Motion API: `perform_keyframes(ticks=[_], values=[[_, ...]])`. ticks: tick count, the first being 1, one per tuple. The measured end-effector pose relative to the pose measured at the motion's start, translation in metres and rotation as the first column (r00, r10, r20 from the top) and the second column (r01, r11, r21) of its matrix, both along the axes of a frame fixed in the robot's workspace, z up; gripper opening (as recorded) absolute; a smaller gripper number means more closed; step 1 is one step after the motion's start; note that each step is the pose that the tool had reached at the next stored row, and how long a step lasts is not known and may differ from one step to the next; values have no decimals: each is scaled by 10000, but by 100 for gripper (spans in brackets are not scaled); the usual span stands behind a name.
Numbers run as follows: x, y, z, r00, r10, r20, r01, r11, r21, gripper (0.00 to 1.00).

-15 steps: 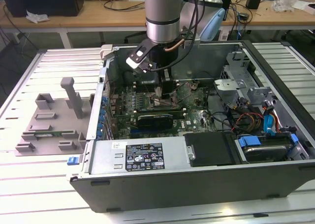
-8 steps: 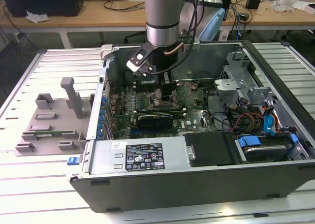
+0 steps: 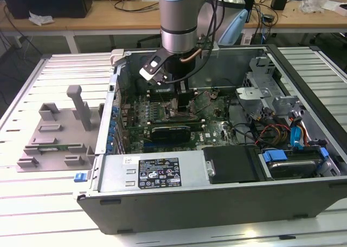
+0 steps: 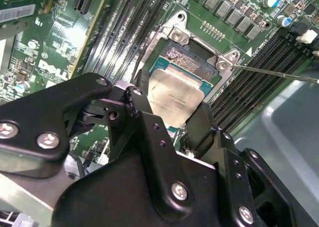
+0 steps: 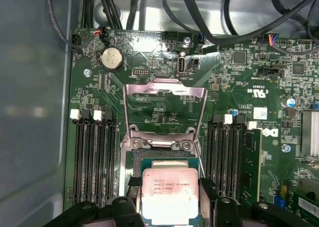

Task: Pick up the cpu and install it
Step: 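Place the cpu into insertion slot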

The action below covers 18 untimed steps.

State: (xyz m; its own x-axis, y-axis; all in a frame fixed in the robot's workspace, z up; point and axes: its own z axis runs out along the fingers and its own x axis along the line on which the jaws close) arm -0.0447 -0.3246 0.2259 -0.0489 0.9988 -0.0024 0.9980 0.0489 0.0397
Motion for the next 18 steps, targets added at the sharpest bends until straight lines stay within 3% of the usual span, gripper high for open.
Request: perform_keyframes(ticks=[7,11,18], values=[[0,2,-26,10000,-3,3,3,10000,4,55],[-7,5,-137,10000,-54,-1,54,10000,6,55],[-22,26,-184,9999,-104,0,104,9999,12,55]])
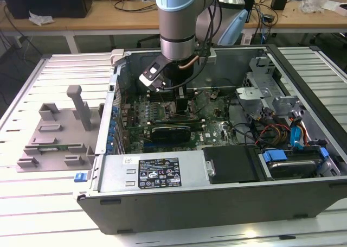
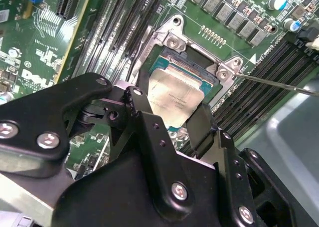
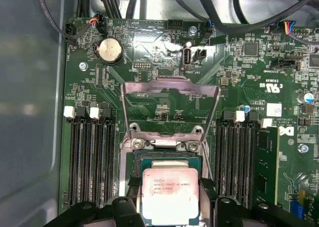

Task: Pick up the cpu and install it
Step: 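Place the cpu into insertion slot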

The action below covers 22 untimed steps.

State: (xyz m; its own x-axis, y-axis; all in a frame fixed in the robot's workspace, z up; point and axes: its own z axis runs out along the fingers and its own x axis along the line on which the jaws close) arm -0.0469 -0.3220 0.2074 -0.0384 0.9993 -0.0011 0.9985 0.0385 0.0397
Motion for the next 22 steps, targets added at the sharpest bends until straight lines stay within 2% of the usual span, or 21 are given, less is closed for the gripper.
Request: perform_keyframes(ticks=[9,22], values=[[-11,26,-91,9998,-203,-2,203,9998,-3,55],[-11,42,-109,9998,-204,-1,204,9998,12,55]])
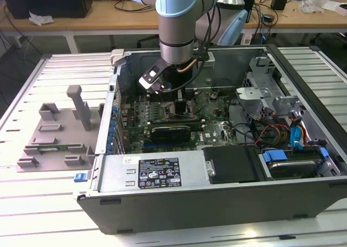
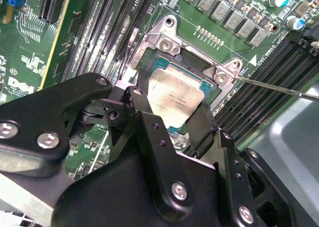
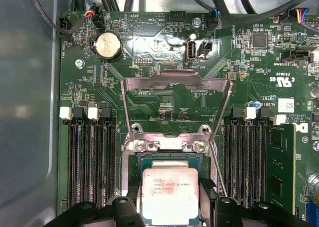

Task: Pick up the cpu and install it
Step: 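Place the cpu into insertion slot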

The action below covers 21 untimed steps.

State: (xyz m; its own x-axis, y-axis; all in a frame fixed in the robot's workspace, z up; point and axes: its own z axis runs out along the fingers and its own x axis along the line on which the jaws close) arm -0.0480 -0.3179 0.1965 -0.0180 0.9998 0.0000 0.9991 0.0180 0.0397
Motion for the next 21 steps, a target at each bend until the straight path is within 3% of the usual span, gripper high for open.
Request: perform_keyframes(ticks=[21], values=[[3,0,3,9997,-255,0,255,9997,1,55]])
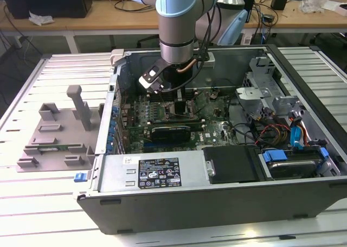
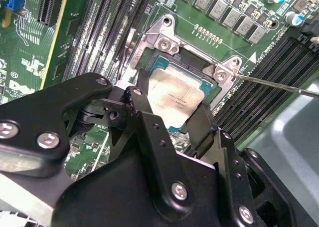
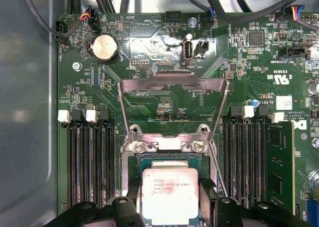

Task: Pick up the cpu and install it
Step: 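Place the cpu into insertion slot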

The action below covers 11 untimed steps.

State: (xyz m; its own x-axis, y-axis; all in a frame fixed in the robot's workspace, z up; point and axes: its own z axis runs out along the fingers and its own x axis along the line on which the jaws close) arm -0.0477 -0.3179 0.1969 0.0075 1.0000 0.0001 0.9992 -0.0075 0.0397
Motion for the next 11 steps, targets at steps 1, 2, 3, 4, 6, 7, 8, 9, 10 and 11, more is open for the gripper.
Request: perform_keyframes(ticks=[1,2,3,4,6,7,8,9,10,11], values=[[0,0,-3,10000,0,0,0,10000,-1,55],[0,0,-5,10000,0,-1,0,10000,-2,55],[0,0,-8,10000,0,-1,0,10000,-3,55],[0,0,-14,10000,0,-1,0,10000,-2,55],[0,0,-22,10000,0,0,0,10000,-1,68],[0,0,70,10000,0,0,0,10000,-1,68],[0,0,141,10000,0,1,0,10000,1,68],[0,0,157,10000,0,1,0,10000,0,68],[0,0,168,10000,0,0,0,10000,0,68],[0,0,171,10000,-1,1,1,10000,0,67]])
